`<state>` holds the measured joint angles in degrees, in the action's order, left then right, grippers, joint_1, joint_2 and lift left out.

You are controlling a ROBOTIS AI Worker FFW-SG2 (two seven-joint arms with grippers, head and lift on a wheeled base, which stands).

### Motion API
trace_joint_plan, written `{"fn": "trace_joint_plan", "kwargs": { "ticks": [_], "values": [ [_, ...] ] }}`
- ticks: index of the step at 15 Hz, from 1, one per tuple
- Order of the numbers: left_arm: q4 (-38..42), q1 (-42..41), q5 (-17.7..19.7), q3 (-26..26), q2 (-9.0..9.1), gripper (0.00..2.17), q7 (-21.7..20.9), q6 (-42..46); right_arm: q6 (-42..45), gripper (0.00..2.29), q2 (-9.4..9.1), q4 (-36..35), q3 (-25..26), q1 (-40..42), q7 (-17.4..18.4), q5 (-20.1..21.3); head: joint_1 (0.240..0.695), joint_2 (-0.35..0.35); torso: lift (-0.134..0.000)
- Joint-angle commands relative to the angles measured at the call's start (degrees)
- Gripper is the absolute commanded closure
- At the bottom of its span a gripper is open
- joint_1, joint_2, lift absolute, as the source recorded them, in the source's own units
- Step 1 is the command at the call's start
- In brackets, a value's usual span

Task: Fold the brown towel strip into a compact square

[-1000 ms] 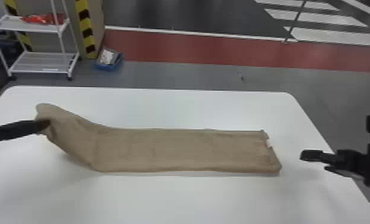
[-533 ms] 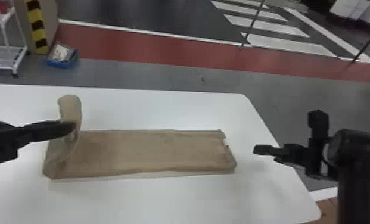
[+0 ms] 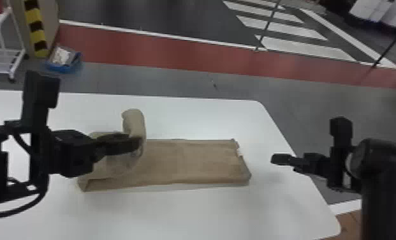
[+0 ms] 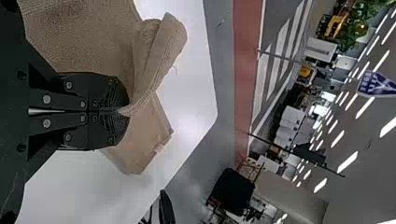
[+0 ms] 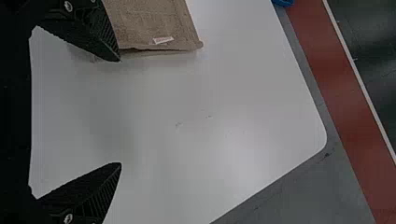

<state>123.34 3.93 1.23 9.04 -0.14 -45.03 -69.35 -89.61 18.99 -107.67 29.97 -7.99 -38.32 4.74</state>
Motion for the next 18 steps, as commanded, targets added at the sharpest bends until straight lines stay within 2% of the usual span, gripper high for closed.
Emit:
{"fn": "trace_joint_plan", "kwargs": {
  "ticks": [1,5,9,18],
  "values": [
    [-0.29,-0.41,-0.18,4.58,0.28,2.14,2.67,0.66,-0.47,0.08,0.00,-0.17,0.27,0.26,0.00,-0.09,0.695,-0.350,-0.124],
    [-5.74,0.73,-1.41,11.17,0.28,2.14,9.00,8.04,-0.47,0.08,0.09,-1.58,0.27,1.05,0.00,0.00,0.695,-0.350,-0.124],
    [-7.76,2.93,-1.58,15.30,0.28,2.14,13.48,8.74,-0.47,0.08,0.26,-3.16,0.27,1.67,-0.09,-0.09,0.695,-0.350,-0.124],
    [-8.38,5.74,-0.53,15.22,0.28,2.14,21.22,9.09,-0.47,0.08,0.35,-3.68,0.62,2.46,-0.17,-0.09,0.695,-0.350,-0.124]
  ]
}}
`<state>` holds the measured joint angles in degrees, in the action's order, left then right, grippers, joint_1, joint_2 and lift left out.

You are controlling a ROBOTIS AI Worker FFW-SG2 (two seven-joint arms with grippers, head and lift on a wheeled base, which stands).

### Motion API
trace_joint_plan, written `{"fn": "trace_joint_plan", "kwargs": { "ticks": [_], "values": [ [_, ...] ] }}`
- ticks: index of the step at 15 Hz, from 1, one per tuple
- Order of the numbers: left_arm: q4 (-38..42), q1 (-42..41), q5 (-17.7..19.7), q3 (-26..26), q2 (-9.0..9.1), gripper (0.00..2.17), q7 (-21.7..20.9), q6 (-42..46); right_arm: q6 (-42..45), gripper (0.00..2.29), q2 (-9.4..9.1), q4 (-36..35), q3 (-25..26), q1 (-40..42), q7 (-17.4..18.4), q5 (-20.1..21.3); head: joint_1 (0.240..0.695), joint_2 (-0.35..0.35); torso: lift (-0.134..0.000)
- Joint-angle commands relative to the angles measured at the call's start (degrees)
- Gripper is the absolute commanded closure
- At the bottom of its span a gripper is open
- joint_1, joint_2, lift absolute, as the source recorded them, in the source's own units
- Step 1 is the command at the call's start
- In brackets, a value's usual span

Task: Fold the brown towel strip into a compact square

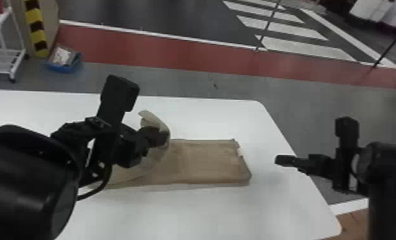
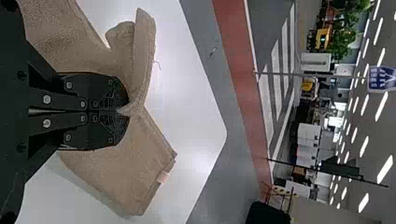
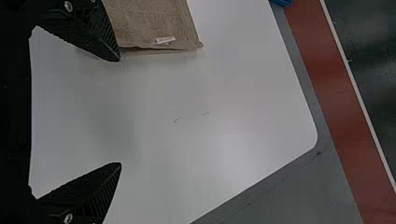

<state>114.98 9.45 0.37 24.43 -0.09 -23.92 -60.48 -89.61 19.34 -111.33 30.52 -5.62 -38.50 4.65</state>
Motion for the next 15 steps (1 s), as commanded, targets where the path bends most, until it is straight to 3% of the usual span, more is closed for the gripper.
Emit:
{"fn": "trace_joint_plan", "kwargs": {
  "ticks": [1,8,15],
  "values": [
    [0.42,0.13,0.68,-0.35,0.24,2.14,0.37,0.23,-0.47,0.08,-0.01,-0.02,0.15,0.09,-0.08,0.00,0.695,-0.350,-0.124],
    [3.93,-2.33,2.53,-1.49,0.24,2.14,3.36,2.51,-0.47,0.08,0.08,0.06,0.15,-0.27,0.01,0.18,0.695,-0.350,-0.124],
    [-2.92,-2.86,1.39,6.51,0.24,2.07,6.70,12.53,-0.47,0.08,-0.18,0.06,-0.02,-0.18,-0.17,0.18,0.695,-0.350,-0.124]
  ]
}}
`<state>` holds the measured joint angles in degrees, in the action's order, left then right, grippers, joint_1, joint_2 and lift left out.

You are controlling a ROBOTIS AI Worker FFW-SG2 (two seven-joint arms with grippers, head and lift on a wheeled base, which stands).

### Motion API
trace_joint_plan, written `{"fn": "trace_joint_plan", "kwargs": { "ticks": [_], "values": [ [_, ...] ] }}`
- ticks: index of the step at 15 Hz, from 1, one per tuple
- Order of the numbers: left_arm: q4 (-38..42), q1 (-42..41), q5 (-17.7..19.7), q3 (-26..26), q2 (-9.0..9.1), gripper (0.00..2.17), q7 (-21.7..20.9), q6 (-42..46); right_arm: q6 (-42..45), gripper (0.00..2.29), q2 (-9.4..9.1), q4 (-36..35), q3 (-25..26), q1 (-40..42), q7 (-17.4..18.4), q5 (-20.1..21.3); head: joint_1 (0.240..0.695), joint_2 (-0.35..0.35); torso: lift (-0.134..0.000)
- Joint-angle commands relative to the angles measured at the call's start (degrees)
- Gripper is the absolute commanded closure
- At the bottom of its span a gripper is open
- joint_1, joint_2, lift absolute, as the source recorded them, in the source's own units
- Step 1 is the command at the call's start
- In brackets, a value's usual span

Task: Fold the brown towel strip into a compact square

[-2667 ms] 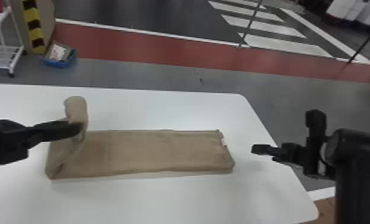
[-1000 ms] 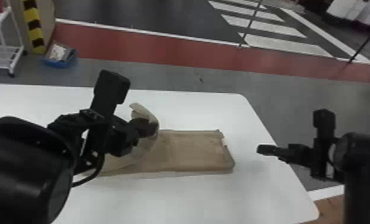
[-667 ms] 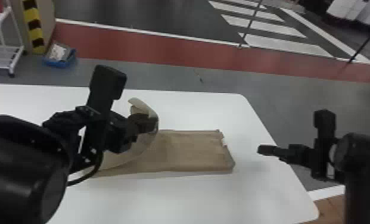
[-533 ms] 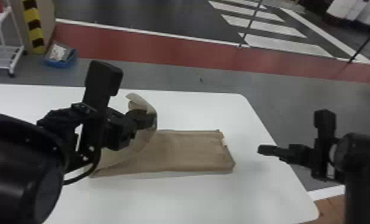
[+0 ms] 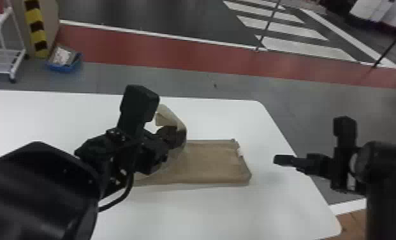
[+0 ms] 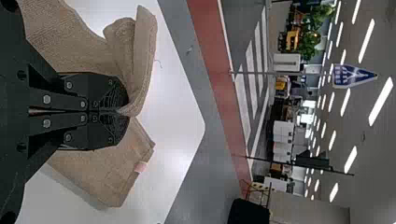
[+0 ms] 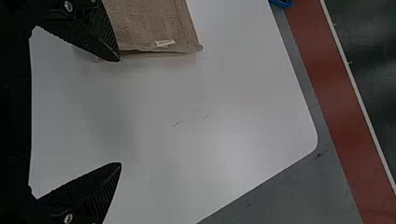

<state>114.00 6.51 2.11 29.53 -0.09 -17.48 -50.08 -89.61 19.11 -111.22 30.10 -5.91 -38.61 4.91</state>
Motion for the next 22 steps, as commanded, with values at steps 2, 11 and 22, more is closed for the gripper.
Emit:
{"fn": "trace_joint_plan", "kwargs": {
  "ticks": [2,11,22],
  "values": [
    [-4.58,0.25,-0.79,3.78,0.24,0.37,1.40,6.87,-0.47,0.08,0.23,-0.05,0.75,0.11,-0.06,-0.43,0.695,-0.350,-0.124],
    [-4.93,0.17,-2.02,5.01,0.24,0.04,0.87,7.40,-0.47,0.08,0.23,-1.19,0.92,0.29,-0.06,-0.87,0.695,-0.350,-0.124],
    [0.26,-8.80,0.35,-13.45,-2.11,0.04,-3.88,11.45,-0.47,0.08,-5.49,0.91,-11.91,-8.06,1.61,2.73,0.695,-0.350,-0.124]
  ]
}}
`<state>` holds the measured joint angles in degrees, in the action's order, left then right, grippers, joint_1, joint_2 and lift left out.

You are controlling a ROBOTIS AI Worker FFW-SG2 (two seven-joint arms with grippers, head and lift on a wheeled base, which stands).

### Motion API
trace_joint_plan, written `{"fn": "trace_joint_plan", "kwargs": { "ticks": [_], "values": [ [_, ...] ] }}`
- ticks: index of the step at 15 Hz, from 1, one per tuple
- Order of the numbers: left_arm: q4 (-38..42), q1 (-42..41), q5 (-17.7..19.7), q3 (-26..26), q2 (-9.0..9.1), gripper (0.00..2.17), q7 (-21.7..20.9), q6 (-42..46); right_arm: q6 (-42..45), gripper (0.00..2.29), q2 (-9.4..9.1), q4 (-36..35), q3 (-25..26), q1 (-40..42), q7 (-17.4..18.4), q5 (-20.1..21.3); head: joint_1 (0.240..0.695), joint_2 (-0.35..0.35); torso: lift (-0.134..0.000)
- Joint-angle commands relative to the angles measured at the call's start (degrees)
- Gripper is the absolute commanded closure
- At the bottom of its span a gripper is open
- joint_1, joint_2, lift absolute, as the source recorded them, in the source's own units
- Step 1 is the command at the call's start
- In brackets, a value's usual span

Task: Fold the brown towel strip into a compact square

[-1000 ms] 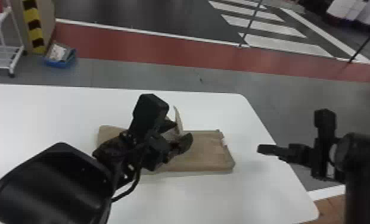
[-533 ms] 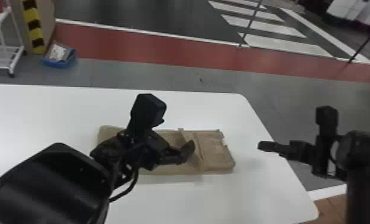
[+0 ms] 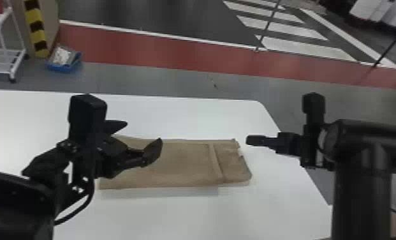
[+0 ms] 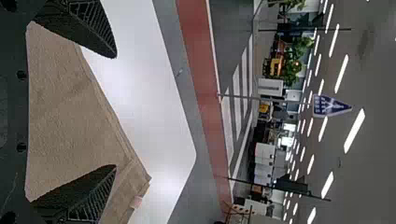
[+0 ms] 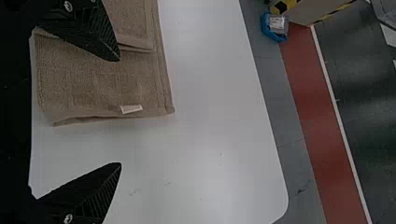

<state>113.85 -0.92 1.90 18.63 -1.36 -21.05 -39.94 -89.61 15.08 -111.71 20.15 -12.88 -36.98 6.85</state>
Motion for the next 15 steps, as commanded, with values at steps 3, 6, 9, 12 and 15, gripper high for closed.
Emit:
{"fn": "trace_joint_plan", "kwargs": {
  "ticks": [3,6,9,12,15],
  "values": [
    [0.58,-2.86,1.18,-7.74,-0.92,0.04,-2.06,1.65,-0.47,0.14,-3.66,3.60,-6.62,-1.97,0.07,3.52,0.695,-0.350,-0.124],
    [0.32,-3.12,2.67,-10.81,-0.83,0.04,-2.50,1.65,-0.47,0.29,-4.27,5.36,-10.05,-2.41,1.12,5.10,0.695,-0.317,-0.124],
    [0.23,-3.56,3.29,-11.43,-0.83,0.04,-2.85,1.83,-0.47,0.29,-5.06,6.94,-12.33,-2.59,1.74,6.42,0.695,-0.277,-0.124],
    [-0.21,-3.56,3.55,-11.60,-0.83,0.04,-2.85,2.71,-0.47,0.29,-5.59,8.96,-14.53,-2.85,3.06,6.42,0.695,-0.261,-0.124],
    [-0.56,-3.82,3.55,-11.87,-0.83,0.04,-2.76,2.71,-0.47,0.44,-6.29,10.11,-15.14,-3.29,3.06,6.86,0.695,-0.247,-0.124]
  ]
}}
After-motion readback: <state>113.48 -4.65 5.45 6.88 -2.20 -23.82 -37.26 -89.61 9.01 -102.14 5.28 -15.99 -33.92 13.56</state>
